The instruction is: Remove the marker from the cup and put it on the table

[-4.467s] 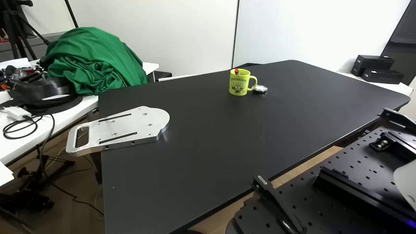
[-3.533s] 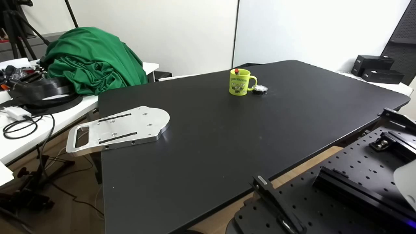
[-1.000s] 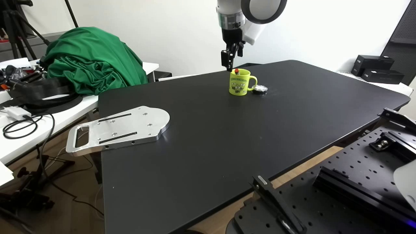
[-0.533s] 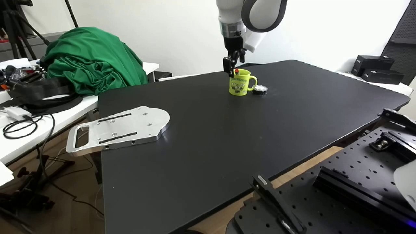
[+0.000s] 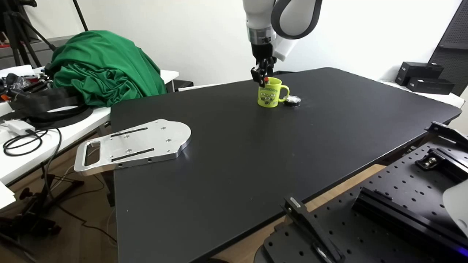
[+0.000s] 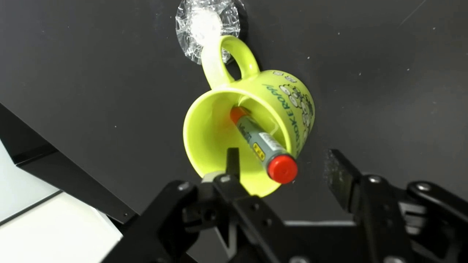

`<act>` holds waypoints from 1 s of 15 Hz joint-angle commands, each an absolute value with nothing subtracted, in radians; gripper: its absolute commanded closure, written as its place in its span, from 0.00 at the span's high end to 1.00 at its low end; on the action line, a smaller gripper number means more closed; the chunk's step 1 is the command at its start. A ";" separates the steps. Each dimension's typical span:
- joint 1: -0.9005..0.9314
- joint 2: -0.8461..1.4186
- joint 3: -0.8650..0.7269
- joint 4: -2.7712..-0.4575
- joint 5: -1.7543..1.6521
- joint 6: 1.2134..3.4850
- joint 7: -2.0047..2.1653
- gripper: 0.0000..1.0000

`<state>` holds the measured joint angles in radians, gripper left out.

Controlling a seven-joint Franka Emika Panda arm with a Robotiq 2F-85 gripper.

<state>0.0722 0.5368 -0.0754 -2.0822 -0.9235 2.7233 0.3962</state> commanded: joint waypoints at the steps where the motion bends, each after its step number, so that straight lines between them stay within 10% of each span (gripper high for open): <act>1: 0.088 0.547 -0.093 -2.060 -0.942 2.739 0.447 0.31; 6: 0.081 0.544 -0.089 -2.057 -0.926 2.741 0.445 0.00; 15: 0.094 0.502 -0.046 -1.956 -0.577 2.587 0.274 0.06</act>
<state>0.0842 0.5296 -0.0666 -2.0119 -0.7032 2.6812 0.3419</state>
